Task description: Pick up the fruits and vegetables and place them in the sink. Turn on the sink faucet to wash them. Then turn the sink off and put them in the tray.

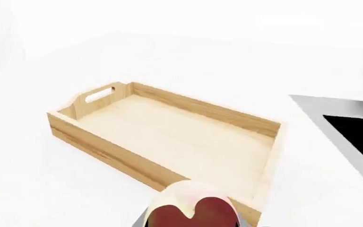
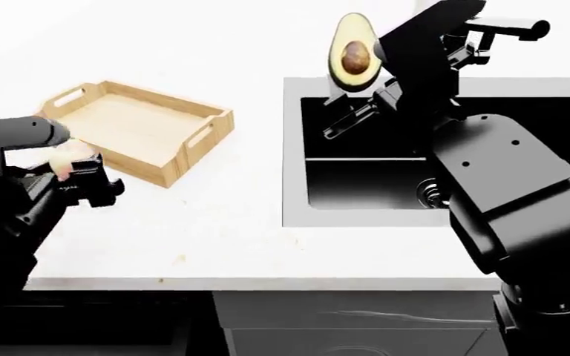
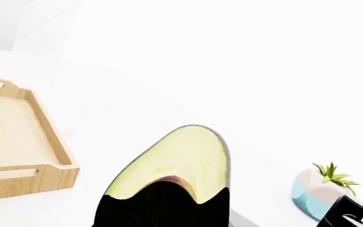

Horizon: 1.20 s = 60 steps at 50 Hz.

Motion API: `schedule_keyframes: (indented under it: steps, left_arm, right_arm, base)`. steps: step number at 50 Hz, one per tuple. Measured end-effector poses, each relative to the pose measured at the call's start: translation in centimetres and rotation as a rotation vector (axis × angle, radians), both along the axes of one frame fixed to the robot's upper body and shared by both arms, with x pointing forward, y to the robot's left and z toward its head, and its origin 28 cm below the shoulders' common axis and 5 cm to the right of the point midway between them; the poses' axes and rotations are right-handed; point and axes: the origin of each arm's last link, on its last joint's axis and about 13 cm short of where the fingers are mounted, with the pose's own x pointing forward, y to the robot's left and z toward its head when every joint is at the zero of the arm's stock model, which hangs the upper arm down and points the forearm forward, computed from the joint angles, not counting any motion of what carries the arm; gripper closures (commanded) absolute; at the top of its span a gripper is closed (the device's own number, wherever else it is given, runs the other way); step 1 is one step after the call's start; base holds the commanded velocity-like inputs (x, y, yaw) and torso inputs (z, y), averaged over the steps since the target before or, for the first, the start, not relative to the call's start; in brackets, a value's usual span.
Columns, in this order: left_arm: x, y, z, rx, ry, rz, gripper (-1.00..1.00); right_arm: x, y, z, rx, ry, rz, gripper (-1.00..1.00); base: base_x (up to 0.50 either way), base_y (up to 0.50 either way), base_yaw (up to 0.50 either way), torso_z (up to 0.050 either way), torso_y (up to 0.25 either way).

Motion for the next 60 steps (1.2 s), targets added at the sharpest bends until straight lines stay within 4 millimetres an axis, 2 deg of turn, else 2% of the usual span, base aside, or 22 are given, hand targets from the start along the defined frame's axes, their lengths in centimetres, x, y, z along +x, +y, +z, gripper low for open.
schedule_keyframes:
  steps: [4,10,22,39,50,60]
  left_arm:
    - [0.4,-1.4,2.6,0.025,-0.018,-0.12,1.0]
    - [1.2,-3.4,5.2,0.088,-0.026,-0.28,1.0]
    - [2.2,-6.1,8.0,0.204,-0.017,-0.465,1.0]
    - [4.1,-7.9,8.8,0.253,0.022,-0.597,1.0]
    - [4.7,-8.5,9.0,0.267,0.036,-0.628,1.0]
    - [4.7,-8.3,9.3,0.272,0.036,-0.622,1.0]
  right_arm:
    - [-0.6,-0.4,0.4,-0.006,0.015,-0.015,1.0]
    - [-1.8,-1.5,0.8,-0.016,0.056,-0.052,1.0]
    - [-4.6,-3.4,2.5,0.017,0.153,-0.083,1.0]
    - [-7.3,-5.1,2.5,0.049,0.304,-0.089,1.0]
    - [-7.0,-5.5,2.0,0.042,0.35,-0.085,1.0]
    - [-6.2,-5.5,1.5,0.033,0.379,-0.077,1.0]
  base:
    - [0.0,-0.5,0.0,0.0,0.0]
    - [0.0,-0.5,0.0,0.0,0.0]
    - [0.0,-0.5,0.0,0.0,0.0]
    - [0.0,-0.5,0.0,0.0,0.0]
    - [0.01,-0.5,0.0,0.0,0.0]
    - [0.45,-0.28,0.0,0.0,0.002]
